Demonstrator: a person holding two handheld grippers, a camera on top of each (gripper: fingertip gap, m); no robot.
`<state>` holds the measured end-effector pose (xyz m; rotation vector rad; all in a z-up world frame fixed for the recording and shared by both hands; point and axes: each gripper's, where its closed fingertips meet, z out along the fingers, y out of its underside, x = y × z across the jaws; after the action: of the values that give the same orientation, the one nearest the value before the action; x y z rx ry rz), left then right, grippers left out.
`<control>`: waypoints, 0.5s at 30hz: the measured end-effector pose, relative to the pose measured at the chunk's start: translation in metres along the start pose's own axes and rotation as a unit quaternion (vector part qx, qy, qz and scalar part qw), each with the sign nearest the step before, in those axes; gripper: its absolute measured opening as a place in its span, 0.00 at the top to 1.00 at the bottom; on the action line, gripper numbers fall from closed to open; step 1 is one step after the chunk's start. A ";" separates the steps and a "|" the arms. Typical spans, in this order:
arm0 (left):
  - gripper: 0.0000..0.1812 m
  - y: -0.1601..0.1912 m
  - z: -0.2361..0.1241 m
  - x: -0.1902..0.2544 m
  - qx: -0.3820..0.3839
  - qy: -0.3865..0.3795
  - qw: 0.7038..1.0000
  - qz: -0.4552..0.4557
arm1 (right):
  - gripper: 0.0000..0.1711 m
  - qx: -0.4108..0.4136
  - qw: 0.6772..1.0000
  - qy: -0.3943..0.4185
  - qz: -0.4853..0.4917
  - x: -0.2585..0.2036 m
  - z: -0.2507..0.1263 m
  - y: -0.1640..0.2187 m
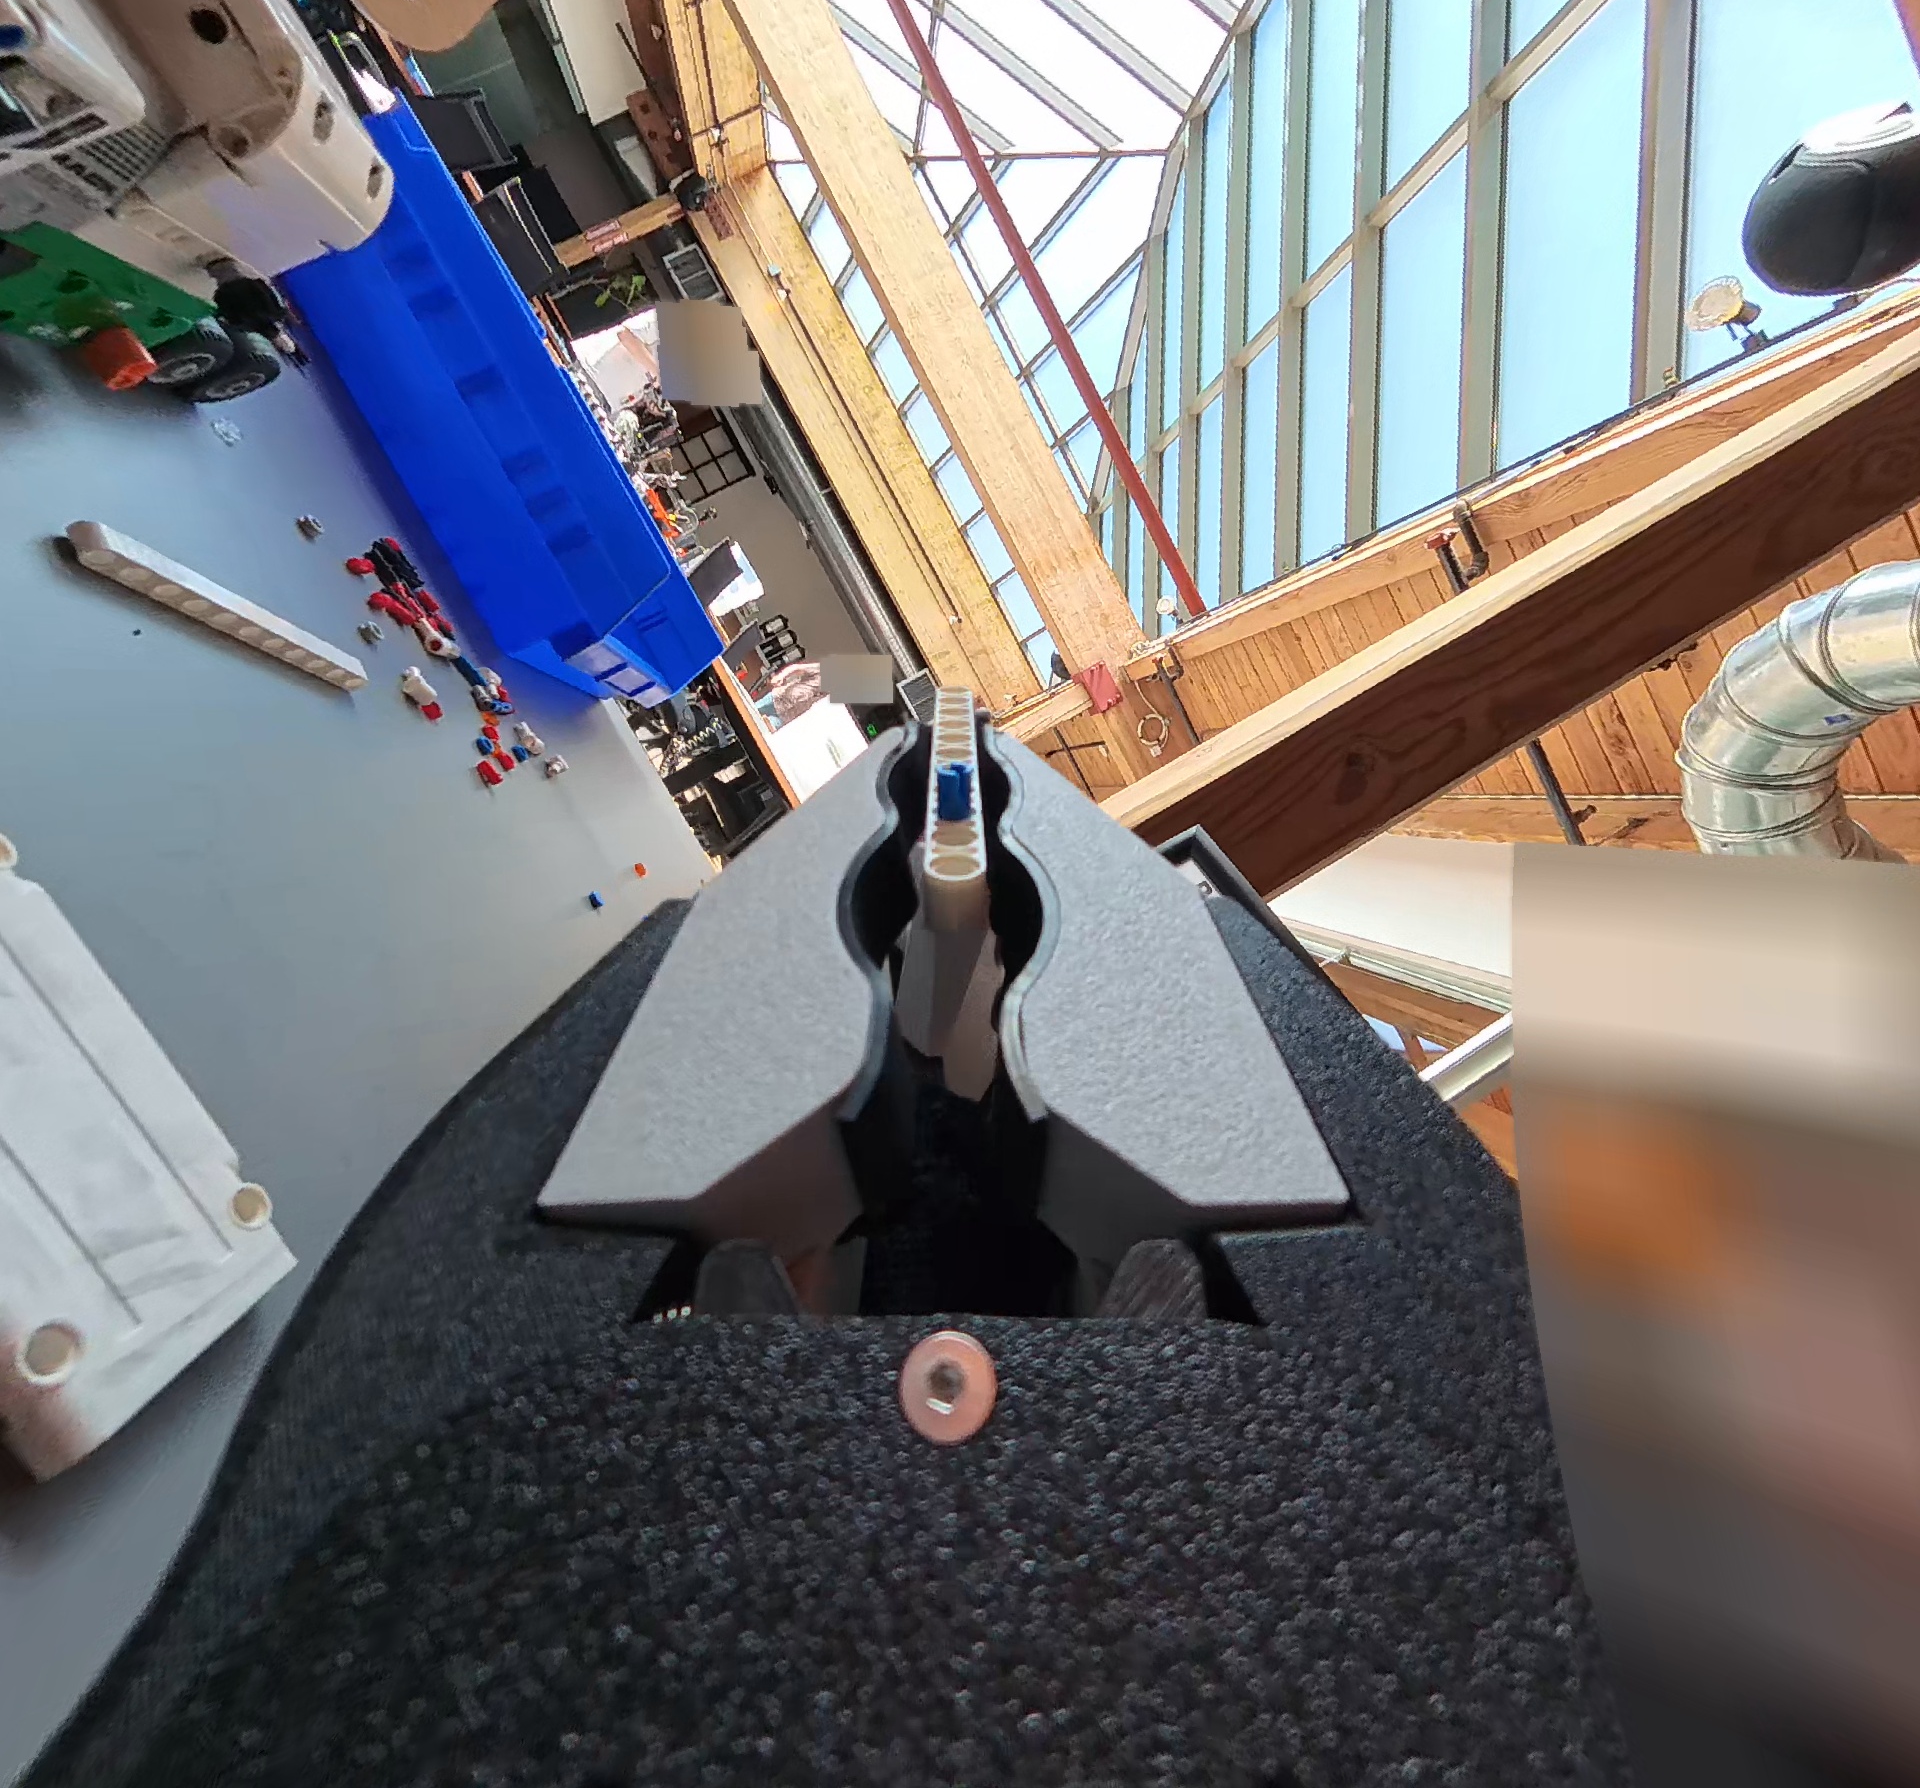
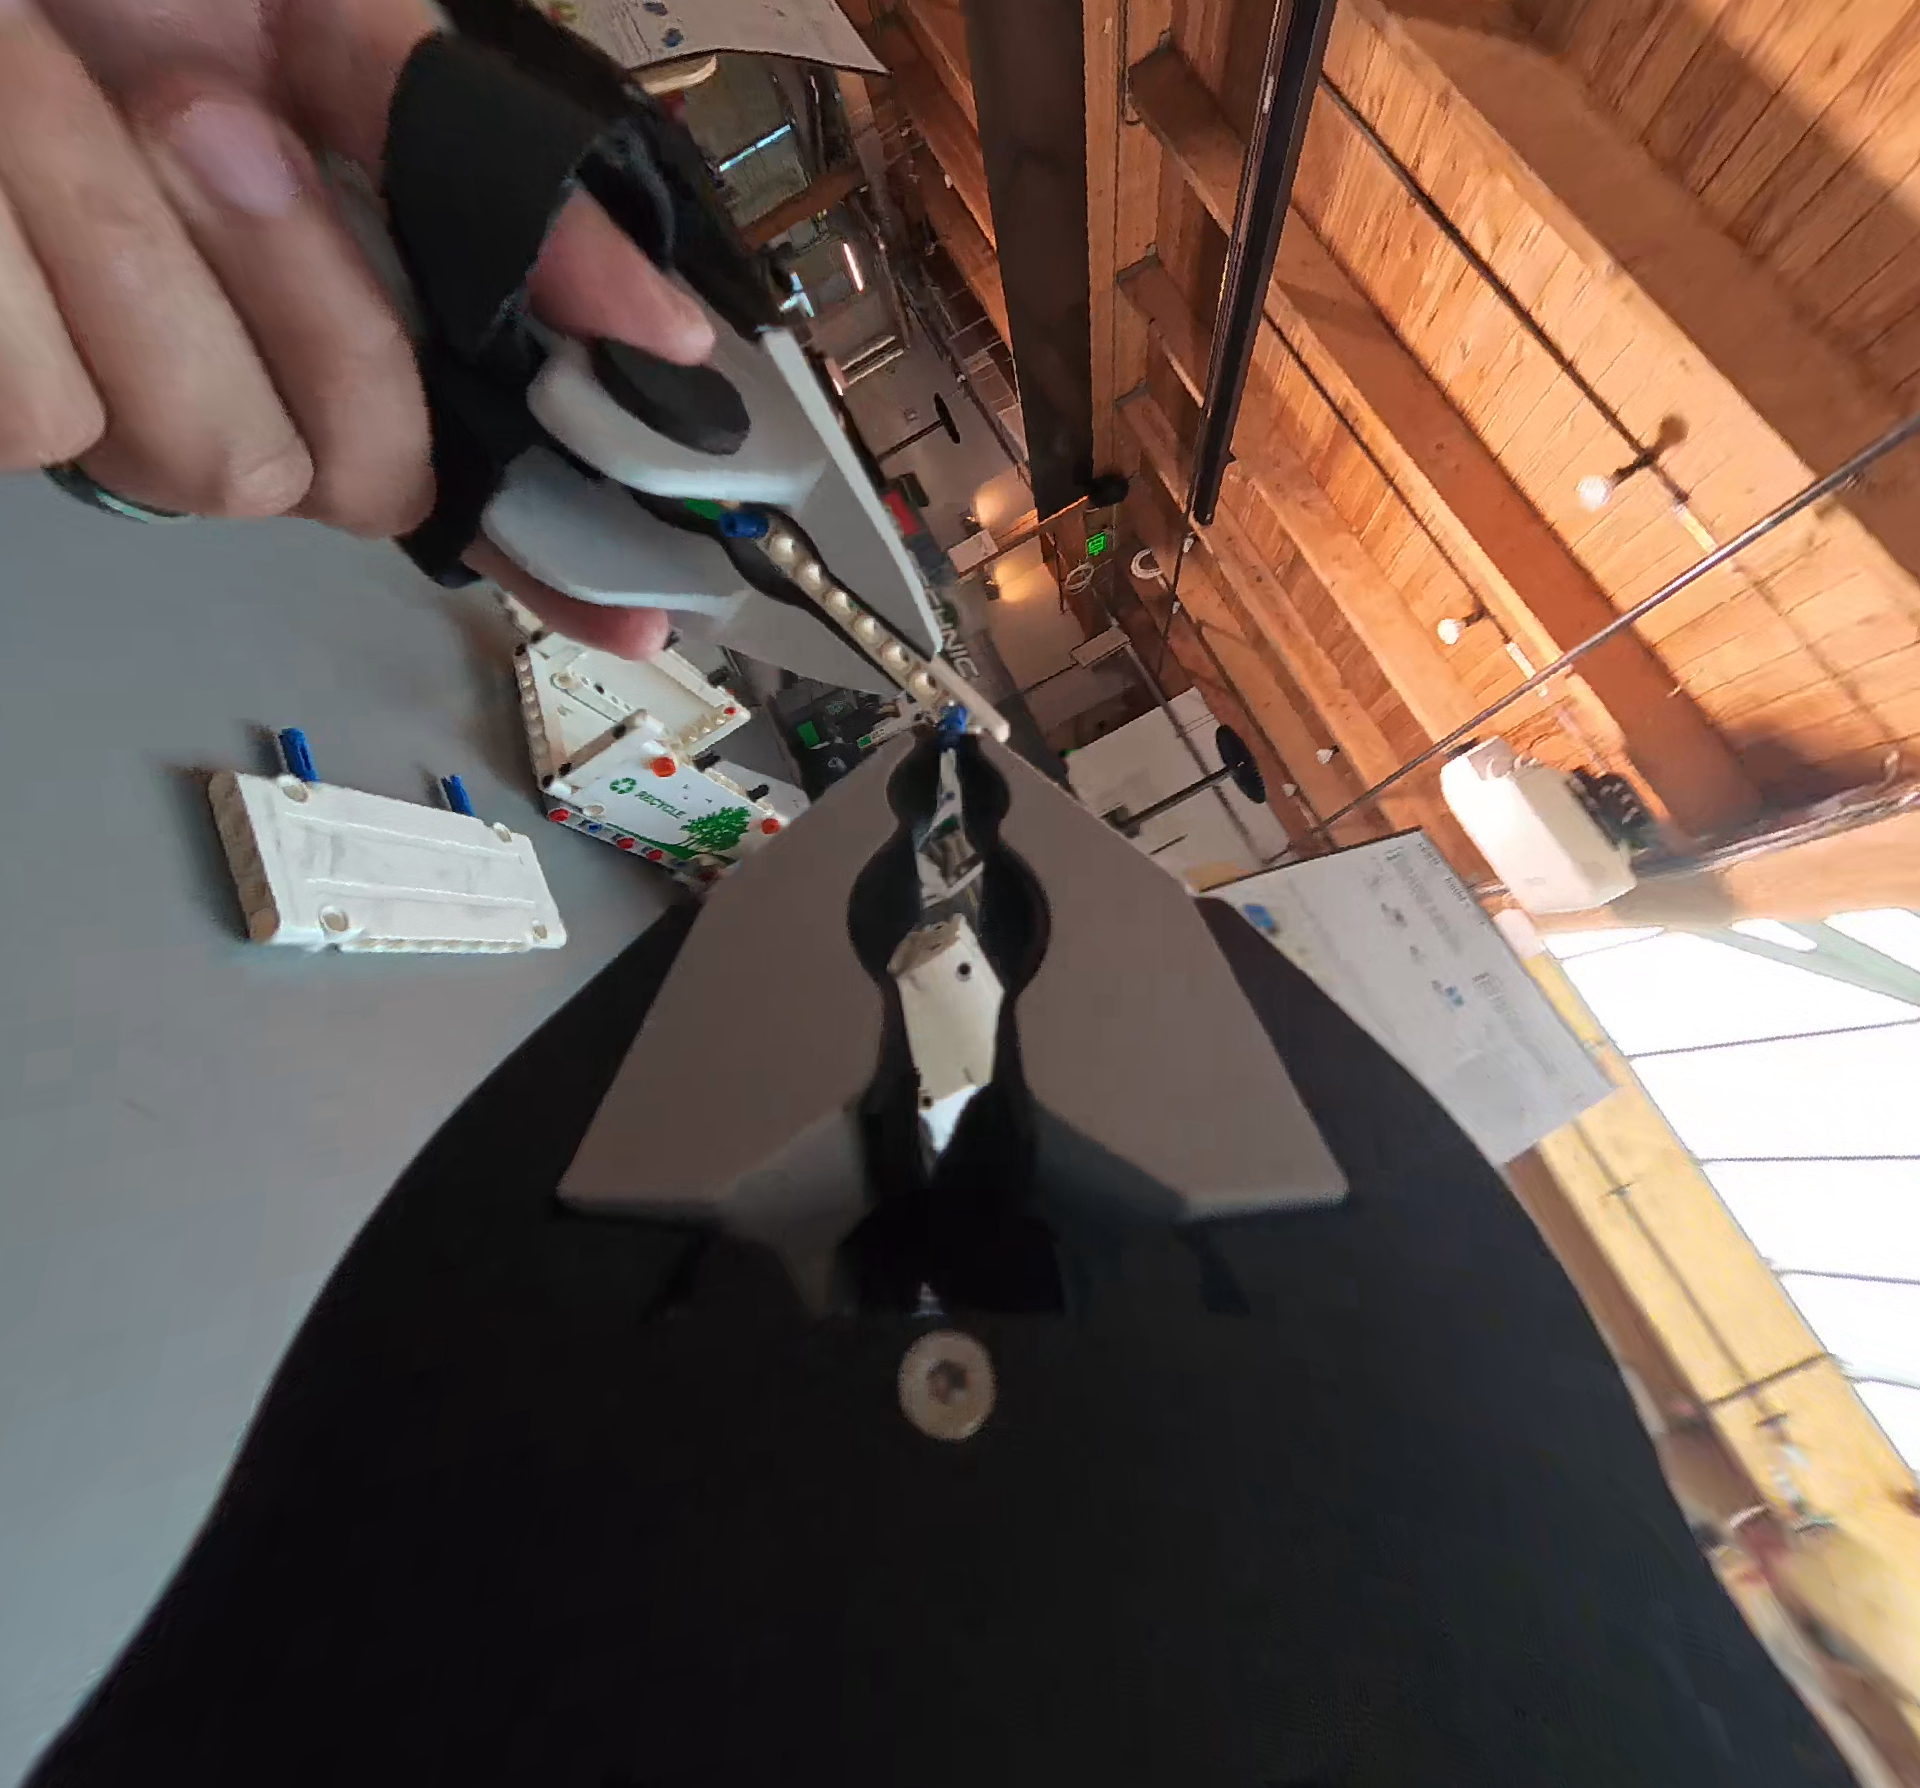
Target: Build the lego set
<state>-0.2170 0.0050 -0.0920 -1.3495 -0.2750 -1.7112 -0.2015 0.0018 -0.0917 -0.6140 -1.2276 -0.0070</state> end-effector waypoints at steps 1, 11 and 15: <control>0.98 -0.001 0.000 -0.001 0.008 0.000 1.000 0.005 | 0.99 -0.008 0.999 -0.007 0.036 -0.001 0.002 0.002; 0.98 -0.018 -0.003 -0.019 0.074 -0.009 0.997 0.037 | 0.99 -0.066 0.915 -0.072 0.390 -0.019 0.020 0.024; 0.98 -0.017 -0.001 -0.021 0.061 -0.021 0.996 0.062 | 0.99 -0.064 0.859 -0.101 0.499 -0.027 0.023 0.033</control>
<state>-0.2307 0.0242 -0.1046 -1.2878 -0.3090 -1.5405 -0.2205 0.0314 -0.1256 -1.3395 -0.9848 0.8738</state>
